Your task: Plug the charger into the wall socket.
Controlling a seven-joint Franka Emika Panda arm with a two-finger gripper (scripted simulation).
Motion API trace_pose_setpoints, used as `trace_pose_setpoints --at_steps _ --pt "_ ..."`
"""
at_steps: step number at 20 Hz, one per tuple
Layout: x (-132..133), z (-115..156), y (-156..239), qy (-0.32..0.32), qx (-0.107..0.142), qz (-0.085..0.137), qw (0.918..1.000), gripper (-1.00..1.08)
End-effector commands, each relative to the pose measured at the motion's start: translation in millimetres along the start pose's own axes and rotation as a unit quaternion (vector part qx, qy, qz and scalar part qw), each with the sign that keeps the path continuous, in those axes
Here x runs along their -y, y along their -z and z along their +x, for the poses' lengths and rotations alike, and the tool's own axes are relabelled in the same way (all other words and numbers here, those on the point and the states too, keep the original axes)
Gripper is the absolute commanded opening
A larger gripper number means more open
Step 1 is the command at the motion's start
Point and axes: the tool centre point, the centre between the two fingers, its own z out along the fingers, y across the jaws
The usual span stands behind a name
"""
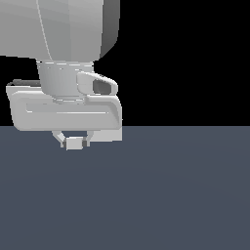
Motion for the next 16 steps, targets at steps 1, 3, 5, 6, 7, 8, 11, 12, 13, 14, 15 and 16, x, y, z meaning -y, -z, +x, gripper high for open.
trace_pose_setpoints --at_steps 1,3,5,6,7,8,11,12,13,14,15,16 --pt "-13.4 6.8 5.3 0.002 0.000 0.000 1.0000 -1.00" --pt "-23.4 12.0 9.0 0.003 0.000 0.001 1.0000 -1.00" --pt "-32.7 16.9 12.5 0.003 0.000 0.001 1.0000 -1.00" --pt "-36.9 19.1 14.0 0.004 0.000 0.002 1.0000 -1.00" --pt "-40.9 21.2 15.5 0.004 0.000 0.002 1.0000 -1.00" --pt "-44.7 23.2 16.8 0.004 0.000 0.002 1.0000 -1.00" --pt "-54.4 28.3 20.2 0.005 0.000 0.003 1.0000 -1.00" --pt "-57.1 29.8 21.1 0.005 0.000 0.003 1.0000 -1.00" --pt "-59.6 31.2 22.0 0.005 0.000 0.004 1.0000 -1.00" --pt "-62.2 32.4 22.9 0.005 0.000 0.004 1.0000 -1.00" --pt "-64.0 33.5 23.5 0.006 0.001 0.004 1.0000 -1.00" --pt "-66.0 34.5 24.2 0.006 0.001 0.004 1.0000 -1.00"
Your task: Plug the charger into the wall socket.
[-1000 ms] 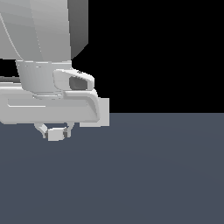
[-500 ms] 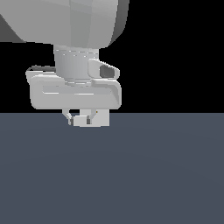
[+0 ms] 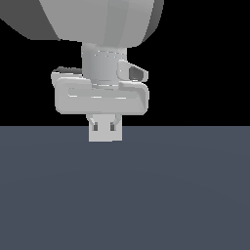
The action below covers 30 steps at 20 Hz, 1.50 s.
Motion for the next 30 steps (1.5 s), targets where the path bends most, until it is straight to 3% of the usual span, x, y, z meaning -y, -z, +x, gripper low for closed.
trace_pose_setpoints --at_steps 1,15,30 --pt "-4.2 2.7 1.6 0.001 0.000 0.001 1.0000 -1.00" --pt "-8.5 7.5 1.3 0.001 0.001 0.001 1.0000 -1.00" --pt "-8.3 47.4 -17.4 0.001 0.001 0.002 1.0000 -1.00"
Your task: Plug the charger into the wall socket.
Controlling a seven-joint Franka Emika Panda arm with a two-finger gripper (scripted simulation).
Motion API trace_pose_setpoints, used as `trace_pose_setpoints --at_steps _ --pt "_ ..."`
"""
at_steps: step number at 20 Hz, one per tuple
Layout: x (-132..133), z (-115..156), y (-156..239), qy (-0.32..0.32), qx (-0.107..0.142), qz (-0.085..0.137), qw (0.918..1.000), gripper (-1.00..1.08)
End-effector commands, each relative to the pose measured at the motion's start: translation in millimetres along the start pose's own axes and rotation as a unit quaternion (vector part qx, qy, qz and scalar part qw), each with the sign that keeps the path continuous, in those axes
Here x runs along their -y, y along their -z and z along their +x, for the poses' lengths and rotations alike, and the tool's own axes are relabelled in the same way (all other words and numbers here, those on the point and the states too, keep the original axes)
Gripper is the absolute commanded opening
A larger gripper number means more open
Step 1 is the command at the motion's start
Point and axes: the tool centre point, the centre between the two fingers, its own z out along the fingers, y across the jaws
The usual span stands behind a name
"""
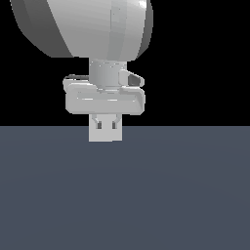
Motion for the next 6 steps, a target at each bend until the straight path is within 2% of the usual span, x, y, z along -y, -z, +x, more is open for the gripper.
trace_pose_setpoints --at_steps 1,6 --pt "-0.2 4.5 -2.0 0.000 0.000 0.000 1.0000 -1.00" --pt "-0.2 5.9 -2.9 0.000 0.000 0.000 1.0000 -1.00"
